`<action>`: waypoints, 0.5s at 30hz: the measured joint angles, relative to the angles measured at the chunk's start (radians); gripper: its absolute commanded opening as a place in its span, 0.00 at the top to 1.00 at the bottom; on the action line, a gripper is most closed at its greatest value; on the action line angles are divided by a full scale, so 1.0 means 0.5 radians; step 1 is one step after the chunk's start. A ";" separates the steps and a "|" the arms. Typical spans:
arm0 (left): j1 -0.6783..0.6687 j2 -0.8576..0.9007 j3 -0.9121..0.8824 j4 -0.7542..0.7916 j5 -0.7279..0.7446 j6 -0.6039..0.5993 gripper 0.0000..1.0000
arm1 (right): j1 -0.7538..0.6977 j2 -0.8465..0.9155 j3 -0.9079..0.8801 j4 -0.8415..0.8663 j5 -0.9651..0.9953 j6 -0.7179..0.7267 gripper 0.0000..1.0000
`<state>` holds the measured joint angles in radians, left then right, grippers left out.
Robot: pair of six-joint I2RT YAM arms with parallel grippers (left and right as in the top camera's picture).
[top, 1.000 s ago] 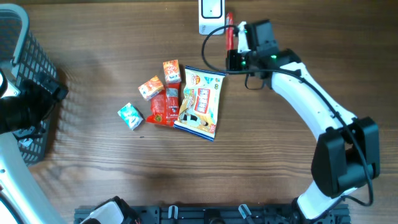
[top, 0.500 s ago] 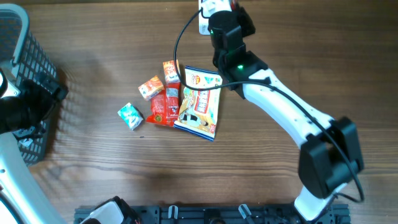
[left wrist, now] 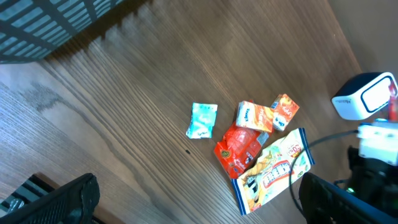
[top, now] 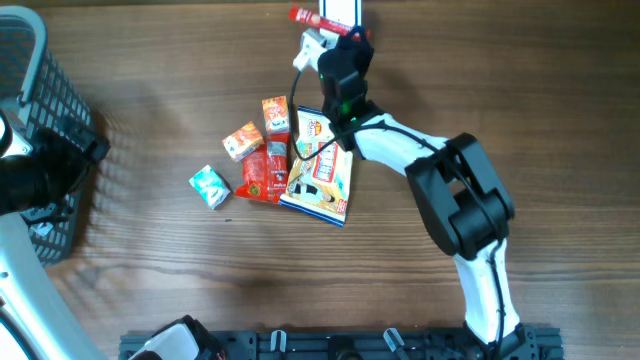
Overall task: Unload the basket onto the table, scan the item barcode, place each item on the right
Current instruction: 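Hold the stick's barcode in front of the scanner window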
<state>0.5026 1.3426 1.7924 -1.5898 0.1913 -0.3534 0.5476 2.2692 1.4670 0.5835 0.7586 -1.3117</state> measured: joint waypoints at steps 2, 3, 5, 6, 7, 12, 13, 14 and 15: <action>0.000 0.000 0.000 0.001 0.000 0.000 0.00 | -0.016 0.045 0.000 0.037 -0.010 -0.078 0.95; 0.000 0.000 0.000 0.000 0.001 0.000 0.00 | -0.028 0.056 0.000 0.045 -0.015 -0.100 0.95; 0.000 0.000 0.000 0.000 0.000 0.000 0.00 | -0.063 0.067 0.000 0.054 -0.022 -0.133 0.96; 0.000 0.000 0.000 0.001 0.000 0.000 0.00 | -0.079 0.067 0.000 0.056 -0.027 -0.143 0.96; 0.000 0.000 0.000 0.000 0.000 0.000 0.00 | -0.106 0.067 0.000 0.063 -0.031 -0.157 0.95; 0.000 0.000 0.000 0.000 0.000 0.000 0.00 | -0.230 0.067 0.000 0.064 -0.035 -0.179 0.96; 0.000 0.000 0.000 0.001 0.001 0.000 0.00 | -0.253 0.067 0.000 0.065 -0.035 -0.179 0.96; 0.000 0.000 0.000 0.001 0.000 0.000 0.00 | -0.265 0.067 0.000 0.065 -0.035 -0.179 0.96; 0.000 0.000 0.000 0.001 0.000 0.000 0.00 | -0.276 0.067 0.000 0.064 -0.036 -0.179 0.96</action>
<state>0.5026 1.3426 1.7924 -1.5894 0.1913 -0.3534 0.4095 2.3028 1.4670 0.6155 0.7406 -1.4010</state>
